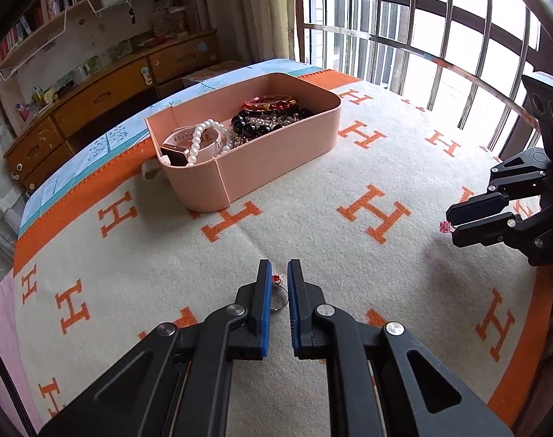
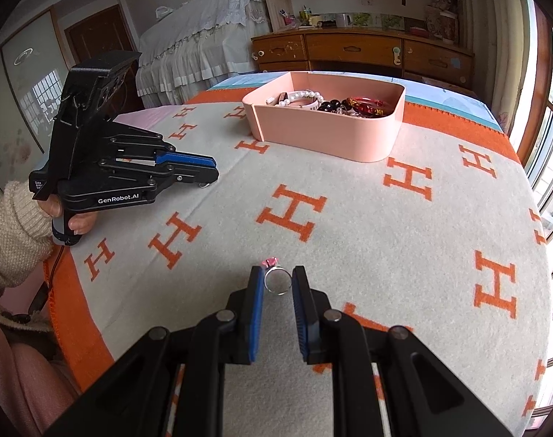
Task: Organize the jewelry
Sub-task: 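Grasp the red-stone ring with the left gripper while the right gripper holds its ring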
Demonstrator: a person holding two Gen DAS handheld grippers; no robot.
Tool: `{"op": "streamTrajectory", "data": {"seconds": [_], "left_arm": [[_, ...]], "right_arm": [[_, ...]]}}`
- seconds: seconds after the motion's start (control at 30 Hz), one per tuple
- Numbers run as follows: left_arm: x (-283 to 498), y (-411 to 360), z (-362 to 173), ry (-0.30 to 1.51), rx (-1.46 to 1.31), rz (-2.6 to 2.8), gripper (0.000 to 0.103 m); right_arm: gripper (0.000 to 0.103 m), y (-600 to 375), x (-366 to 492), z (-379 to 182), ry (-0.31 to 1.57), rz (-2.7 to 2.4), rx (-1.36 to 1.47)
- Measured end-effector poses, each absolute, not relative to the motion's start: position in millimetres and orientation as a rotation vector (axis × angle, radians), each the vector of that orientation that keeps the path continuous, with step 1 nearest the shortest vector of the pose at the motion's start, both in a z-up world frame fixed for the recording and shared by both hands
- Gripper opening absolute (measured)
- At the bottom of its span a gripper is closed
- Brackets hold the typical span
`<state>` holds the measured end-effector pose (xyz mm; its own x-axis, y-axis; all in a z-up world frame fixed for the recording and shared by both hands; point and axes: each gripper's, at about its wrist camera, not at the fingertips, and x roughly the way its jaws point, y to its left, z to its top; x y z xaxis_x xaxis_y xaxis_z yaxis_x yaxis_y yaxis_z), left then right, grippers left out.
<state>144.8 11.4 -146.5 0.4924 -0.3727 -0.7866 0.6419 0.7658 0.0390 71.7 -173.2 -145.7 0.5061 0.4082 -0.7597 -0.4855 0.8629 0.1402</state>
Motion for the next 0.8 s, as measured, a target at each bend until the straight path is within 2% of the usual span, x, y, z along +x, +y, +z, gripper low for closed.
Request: {"op": "streamTrajectory", "data": {"seconds": [0.37, 0.43, 0.47, 0.5, 0.8], "left_arm": [[144, 15, -84, 0.799, 0.271, -0.659, 0.007], [148, 14, -87, 0.837, 0.276, -0.634, 0.013], [151, 15, -91, 0.859, 0.278, -0.629, 0.023], [152, 16, -98, 0.878, 0.284, -0.619, 0.025], [161, 21, -151, 1.053, 0.279, -0.592, 0.025]], "right_arm": [[0.016, -162, 94, -89, 0.771, 0.564, -0.073], [0.016, -157, 96, -81, 0.746, 0.572, -0.081], [0.016, -154, 96, -79, 0.74, 0.579, -0.087], [0.016, -151, 95, -78, 0.736, 0.586, -0.092], [0.016, -152, 92, -90, 0.757, 0.589, -0.096]]}}
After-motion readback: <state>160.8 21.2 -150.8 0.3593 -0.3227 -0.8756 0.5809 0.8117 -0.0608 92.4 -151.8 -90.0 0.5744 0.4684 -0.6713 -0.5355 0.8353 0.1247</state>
